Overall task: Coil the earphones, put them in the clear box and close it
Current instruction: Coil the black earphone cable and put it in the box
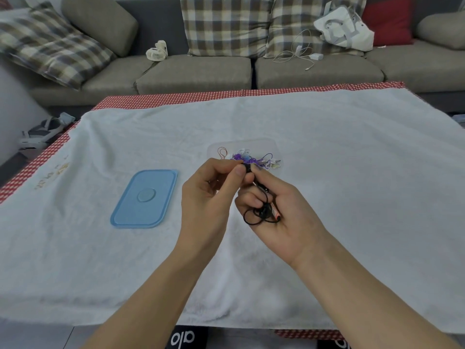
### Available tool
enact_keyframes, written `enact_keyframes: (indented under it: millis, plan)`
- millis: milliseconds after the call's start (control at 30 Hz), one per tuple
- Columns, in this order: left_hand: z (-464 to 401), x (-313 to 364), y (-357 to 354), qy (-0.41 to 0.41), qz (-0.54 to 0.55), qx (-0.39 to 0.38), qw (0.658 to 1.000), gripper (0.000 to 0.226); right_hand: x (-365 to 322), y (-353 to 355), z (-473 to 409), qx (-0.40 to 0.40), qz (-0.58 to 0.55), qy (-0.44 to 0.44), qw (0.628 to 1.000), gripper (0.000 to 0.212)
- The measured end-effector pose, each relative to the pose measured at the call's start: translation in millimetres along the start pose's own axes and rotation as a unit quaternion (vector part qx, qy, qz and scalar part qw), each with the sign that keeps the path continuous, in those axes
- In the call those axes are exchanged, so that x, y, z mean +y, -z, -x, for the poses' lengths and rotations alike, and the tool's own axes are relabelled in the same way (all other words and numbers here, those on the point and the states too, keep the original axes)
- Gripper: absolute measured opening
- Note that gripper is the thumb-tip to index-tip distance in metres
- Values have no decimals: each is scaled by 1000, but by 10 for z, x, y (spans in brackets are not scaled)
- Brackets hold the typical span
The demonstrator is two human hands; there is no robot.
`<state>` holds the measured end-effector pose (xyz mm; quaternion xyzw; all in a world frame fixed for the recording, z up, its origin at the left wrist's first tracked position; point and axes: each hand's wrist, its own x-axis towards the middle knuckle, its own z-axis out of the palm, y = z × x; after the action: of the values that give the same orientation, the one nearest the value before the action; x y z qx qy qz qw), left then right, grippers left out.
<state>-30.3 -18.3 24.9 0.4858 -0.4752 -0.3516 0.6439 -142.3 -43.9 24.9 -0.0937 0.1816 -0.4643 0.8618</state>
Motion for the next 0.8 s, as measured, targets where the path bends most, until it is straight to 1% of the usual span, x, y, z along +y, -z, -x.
enact_keyframes:
  millis: [67,233,333,500,600,667,733,800]
  plan:
    - [24,33,-35,2,24,0,1000,16,10,-17,12,-1,-8,5,1000,12]
    - [41,69,-105,46,103,11,994,12,88,-89,16,-18,-19,9,1000,5]
    - [35,60,-129,95,143,14,985,17,131,-100,11,-12,-4,16,1000,19]
    - [10,102,-140,178,208,1,962,14,148,-93,-17,-12,-23,17,1000,9]
    - [-19,115,-99,178,215,-30,960,13,100,-82,-40,-10,-13,18,1000,14]
    - [-31,103,-73,171,205,-48,963,13,67,-70,-39,-15,-7,24,1000,9]
    - [-55,80,-32,147,174,-63,972,13,43,-63,-27,-28,0,27,999,7]
    - [-88,46,17,105,130,-70,983,12,18,-62,-18,-34,19,29,999,11]
